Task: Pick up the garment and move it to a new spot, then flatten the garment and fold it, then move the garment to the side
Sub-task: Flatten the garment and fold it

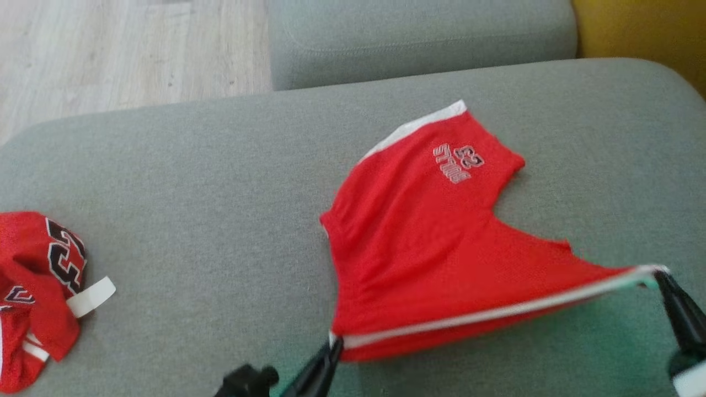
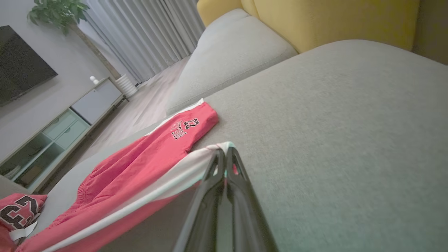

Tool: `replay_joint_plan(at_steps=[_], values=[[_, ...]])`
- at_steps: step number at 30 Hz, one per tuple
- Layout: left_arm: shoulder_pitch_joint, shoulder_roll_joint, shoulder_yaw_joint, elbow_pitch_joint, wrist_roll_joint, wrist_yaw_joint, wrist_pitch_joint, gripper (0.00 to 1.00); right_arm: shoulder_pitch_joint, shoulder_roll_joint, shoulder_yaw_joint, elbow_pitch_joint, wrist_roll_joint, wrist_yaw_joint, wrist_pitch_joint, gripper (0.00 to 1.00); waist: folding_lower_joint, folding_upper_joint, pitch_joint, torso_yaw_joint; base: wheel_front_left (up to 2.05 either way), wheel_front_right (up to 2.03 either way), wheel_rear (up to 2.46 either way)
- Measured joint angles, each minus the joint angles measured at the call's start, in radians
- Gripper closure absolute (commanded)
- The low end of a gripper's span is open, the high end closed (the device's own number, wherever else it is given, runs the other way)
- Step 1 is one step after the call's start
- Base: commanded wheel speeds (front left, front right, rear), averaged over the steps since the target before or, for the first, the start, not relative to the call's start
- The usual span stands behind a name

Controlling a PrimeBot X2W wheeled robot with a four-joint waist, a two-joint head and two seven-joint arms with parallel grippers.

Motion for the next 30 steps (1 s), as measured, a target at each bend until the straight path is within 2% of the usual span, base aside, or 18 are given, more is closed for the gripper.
replay_joint_plan(at_steps=[4, 7, 11, 15, 18, 22, 30], values=[[0.068, 0.020, -0.007, -0.093, -0.017, 0.028, 0.018, 1.00, 0.114, 0.002, -0.112, -0.073, -0.023, 0.000, 0.024, 1.00, 0.0001, 0.0000, 0.003, 0.007, 0.00, 0.00, 0.00], [0.066, 0.019, 0.003, -0.155, -0.041, 0.037, 0.034, 1.00, 0.116, 0.024, -0.200, -0.112, -0.060, 0.000, 0.059, 1.00, 0.0003, 0.0000, 0.019, 0.015, 0.00, 0.00, 0.00], [0.002, -0.016, 0.034, -0.182, -0.089, 0.041, 0.078, 1.00, 0.032, 0.083, -0.274, -0.117, -0.119, 0.000, 0.140, 1.00, 0.0004, 0.0000, 0.056, 0.036, 0.00, 0.00, 0.00], [-0.128, -0.091, 0.078, -0.167, -0.161, 0.058, 0.139, 1.00, -0.147, 0.118, -0.315, -0.080, -0.178, 0.000, 0.233, 1.00, 0.0007, 0.0000, 0.107, 0.068, 0.00, 0.00, 0.00], [-0.221, -0.129, 0.100, -0.129, -0.193, 0.061, 0.171, 1.00, -0.285, 0.129, -0.317, -0.042, -0.226, 0.000, 0.296, 1.00, 0.0008, 0.0000, 0.146, 0.096, 0.00, 0.00, 0.00], [-0.295, -0.149, 0.117, -0.062, -0.207, 0.093, 0.193, 1.00, -0.435, 0.147, -0.278, 0.023, -0.269, 0.000, 0.371, 1.00, 0.0008, -0.0001, 0.192, 0.131, 0.00, 0.00, 0.00], [-0.387, -0.182, 0.098, 0.059, -0.241, 0.073, 0.179, 1.00, -0.668, 0.158, -0.184, 0.224, -0.321, 0.000, 0.444, 1.00, 0.0006, 0.0000, 0.260, 0.200, 0.00, 0.00, 0.00]])
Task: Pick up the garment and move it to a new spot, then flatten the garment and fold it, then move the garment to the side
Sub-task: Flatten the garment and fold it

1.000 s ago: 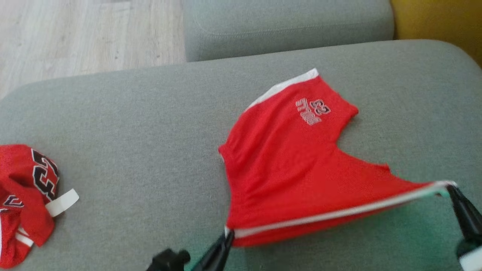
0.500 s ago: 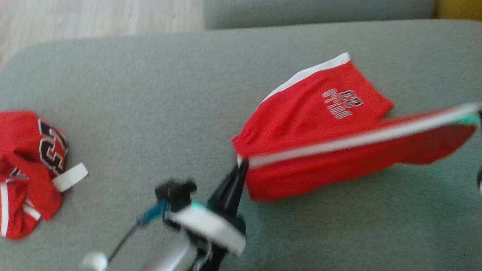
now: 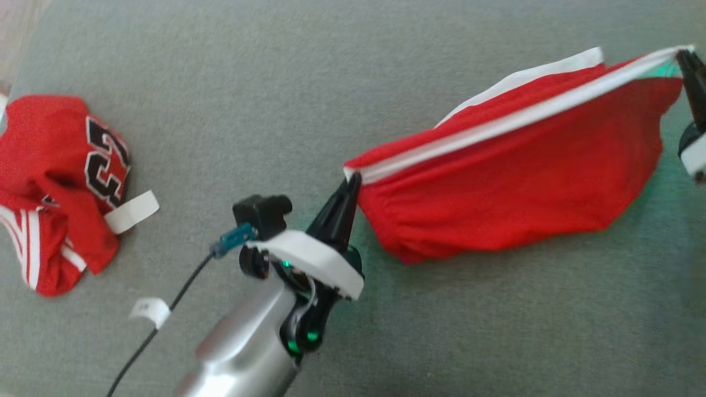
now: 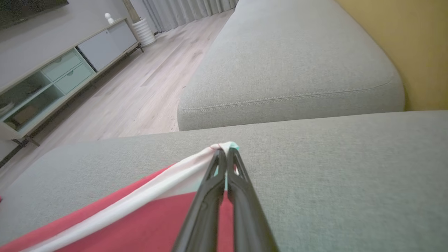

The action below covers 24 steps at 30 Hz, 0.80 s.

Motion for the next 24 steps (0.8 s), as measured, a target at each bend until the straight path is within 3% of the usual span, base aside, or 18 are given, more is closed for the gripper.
replay_joint_plan(at_steps=[5, 6, 7, 8, 9, 10, 14, 18, 20, 24], values=[[-0.095, -0.006, -0.034, 0.078, -0.016, -0.009, -0.049, 1.00, -0.107, 0.002, 0.050, 0.118, -0.013, 0.000, 0.001, 1.00, 0.0000, 0.0000, 0.044, 0.031, 0.00, 0.00, 0.00], [-0.111, -0.006, -0.045, 0.086, -0.025, -0.018, -0.060, 0.92, -0.124, 0.004, 0.058, 0.139, -0.017, 0.000, -0.002, 0.74, 0.0000, 0.0000, 0.052, 0.036, 0.00, 0.00, 0.00], [-0.124, -0.007, -0.056, 0.092, -0.043, -0.017, -0.073, 0.66, -0.139, 0.008, 0.062, 0.159, -0.016, 0.000, -0.005, 0.26, 0.0000, 0.0000, 0.059, 0.040, 0.00, 0.00, 0.00], [-0.135, -0.008, -0.068, 0.099, -0.059, -0.018, -0.084, 0.51, -0.152, 0.015, 0.064, 0.178, -0.015, 0.000, -0.015, 0.00, 0.0000, 0.0000, 0.066, 0.043, 0.00, 0.00, 0.00], [-0.145, -0.009, -0.079, 0.109, -0.071, -0.018, -0.093, 0.15, -0.162, 0.021, 0.068, 0.193, -0.015, 0.000, -0.026, 0.00, 0.0000, 0.0000, 0.071, 0.046, 0.00, 0.00, 0.00], [-0.151, -0.009, -0.088, 0.118, -0.085, -0.018, -0.101, 0.00, -0.168, 0.025, 0.075, 0.204, -0.015, 0.000, -0.038, 0.00, 0.0000, 0.0000, 0.075, 0.048, 0.00, 0.00, 0.00], [-0.164, -0.009, -0.125, 0.152, -0.113, -0.013, -0.141, 0.00, -0.172, 0.026, 0.102, 0.212, 0.017, 0.000, -0.081, 0.00, -0.0002, 0.0000, 0.074, 0.048, 0.00, 0.00, 0.00], [-0.163, -0.009, -0.140, 0.162, -0.075, 0.035, -0.174, 0.00, -0.133, -0.016, 0.132, 0.202, 0.050, 0.000, -0.096, 0.00, -0.0003, 0.0000, 0.056, 0.047, 0.00, 0.00, 0.00], [-0.157, -0.009, -0.121, 0.144, -0.010, 0.076, -0.179, 0.00, -0.093, -0.048, 0.140, 0.210, 0.055, 0.000, -0.100, 0.00, -0.0003, 0.0000, 0.049, 0.050, 0.00, 0.00, 0.00], [-0.081, -0.010, -0.004, -0.027, 0.202, 0.162, -0.182, 0.00, -0.040, -0.089, 0.147, 0.260, 0.055, 0.000, -0.117, 0.00, -0.0003, 0.0000, 0.044, 0.074, 0.00, 0.00, 0.00]])
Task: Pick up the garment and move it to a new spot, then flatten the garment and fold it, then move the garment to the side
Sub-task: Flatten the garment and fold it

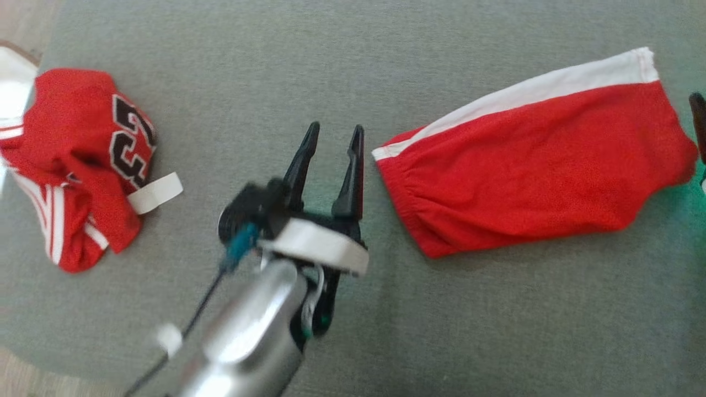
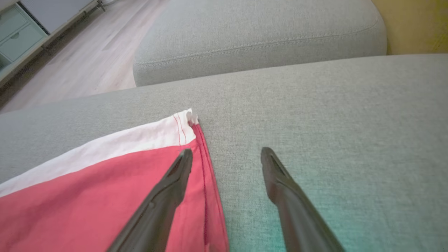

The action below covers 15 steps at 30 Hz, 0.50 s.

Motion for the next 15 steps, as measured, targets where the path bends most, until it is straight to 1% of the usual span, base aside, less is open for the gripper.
replay_joint_plan(at_steps=[4, 6, 7, 11, 12, 13, 14, 15], values=[[0.173, 0.001, 0.061, -0.160, 0.149, 0.052, 0.000, 0.00, 0.002, 0.001, 0.009, 0.048, 0.006, 0.000, 0.000, 0.00, 0.0000, 0.0000, -0.004, 0.033, 0.00, 0.00, 0.00], [0.244, 0.002, 0.072, -0.209, 0.203, 0.061, 0.000, 0.00, 0.003, 0.001, 0.016, 0.079, 0.009, 0.000, 0.000, 0.00, -0.0001, 0.0000, -0.006, 0.053, 0.00, 0.00, 0.00], [0.244, 0.002, 0.072, -0.209, 0.203, 0.061, 0.000, 0.00, 0.003, 0.001, 0.016, 0.079, 0.009, 0.000, 0.000, 0.00, -0.0001, 0.0000, -0.006, 0.053, 0.00, 0.00, 0.00], [0.316, 0.003, 0.077, -0.271, 0.290, 0.077, 0.000, 0.00, 0.009, 0.002, 0.025, 0.162, 0.009, 0.000, 0.002, 0.00, 0.0000, 0.0000, -0.014, 0.096, 0.00, 0.00, 0.00], [0.325, 0.003, 0.080, -0.278, 0.305, 0.077, 0.000, 0.00, 0.009, 0.002, 0.026, 0.175, 0.009, 0.000, 0.004, 0.22, -0.0001, 0.0000, -0.017, 0.106, 0.00, 0.00, 0.00], [0.333, 0.003, 0.084, -0.284, 0.316, 0.078, 0.000, 0.00, 0.008, 0.002, 0.029, 0.183, 0.014, 0.000, 0.015, 0.56, -0.0001, 0.0000, -0.021, 0.113, 0.00, 0.00, 0.00], [0.343, 0.003, 0.091, -0.289, 0.322, 0.078, 0.000, 0.00, 0.008, 0.003, 0.032, 0.188, 0.023, 0.000, 0.026, 1.00, -0.0001, 0.0000, -0.027, 0.119, 0.00, 0.00, 0.00], [0.352, 0.003, 0.099, -0.292, 0.325, 0.078, 0.000, 0.00, 0.008, 0.005, 0.039, 0.191, 0.031, 0.000, 0.034, 1.00, -0.0001, 0.0000, -0.033, 0.123, 0.00, 0.00, 0.00]])
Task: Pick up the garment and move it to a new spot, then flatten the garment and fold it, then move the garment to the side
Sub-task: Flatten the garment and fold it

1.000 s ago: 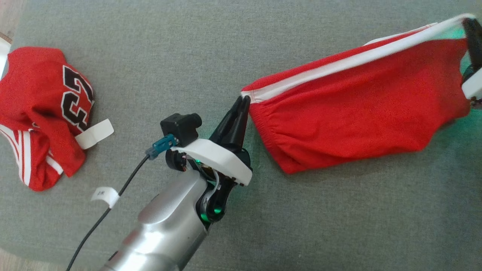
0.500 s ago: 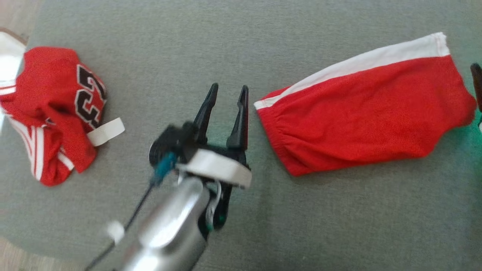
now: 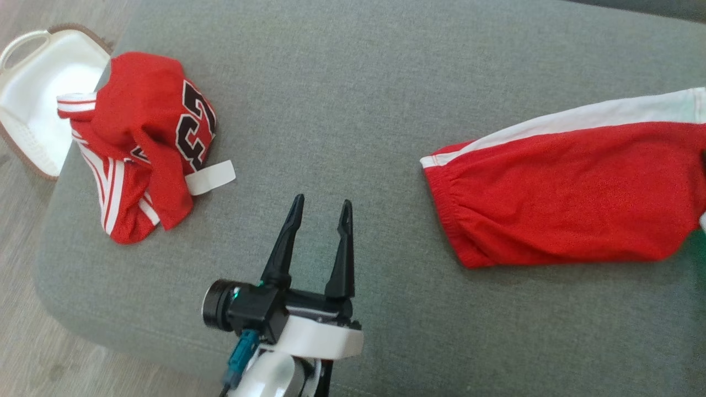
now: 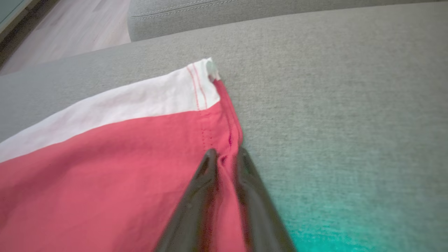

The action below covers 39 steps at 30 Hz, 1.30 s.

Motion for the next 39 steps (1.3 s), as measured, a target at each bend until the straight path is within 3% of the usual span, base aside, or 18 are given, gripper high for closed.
replay_joint_plan(at_steps=[8, 18, 27, 33, 39], values=[[0.043, 0.002, 0.062, 0.010, 0.057, -0.016, 0.000, 0.00, 0.001, 0.057, 0.014, 0.078, 0.014, 0.000, -0.077, 1.00, 0.0000, 0.0000, -0.065, -0.056, 0.00, 0.00, 0.00], [0.081, 0.003, 0.099, 0.047, 0.067, -0.064, 0.000, 0.00, 0.053, -0.015, -0.007, 0.123, 0.014, 0.000, -0.138, 1.00, 0.0000, 0.0000, -0.141, -0.194, 0.00, 0.00, 0.00], [0.095, 0.004, 0.105, 0.068, 0.074, -0.073, 0.000, 0.00, 0.031, 0.001, 0.008, -0.014, -0.007, 0.000, -0.208, 1.00, 0.0001, 0.0000, -0.183, -0.246, 0.00, 0.00, 0.00], [0.116, 0.004, 0.106, 0.084, 0.074, -0.082, 0.000, 0.00, 0.008, 0.076, 0.050, -0.160, -0.049, 0.000, -0.217, 1.00, 0.0000, 0.0000, -0.210, -0.236, 0.00, 0.00, 0.00], [0.122, 0.005, 0.104, 0.088, 0.061, -0.089, 0.000, 0.00, 0.020, 0.222, 0.112, -0.248, -0.092, 0.000, -0.163, 1.00, 0.0001, 0.0000, -0.224, -0.196, 0.00, 0.00, 0.00]])
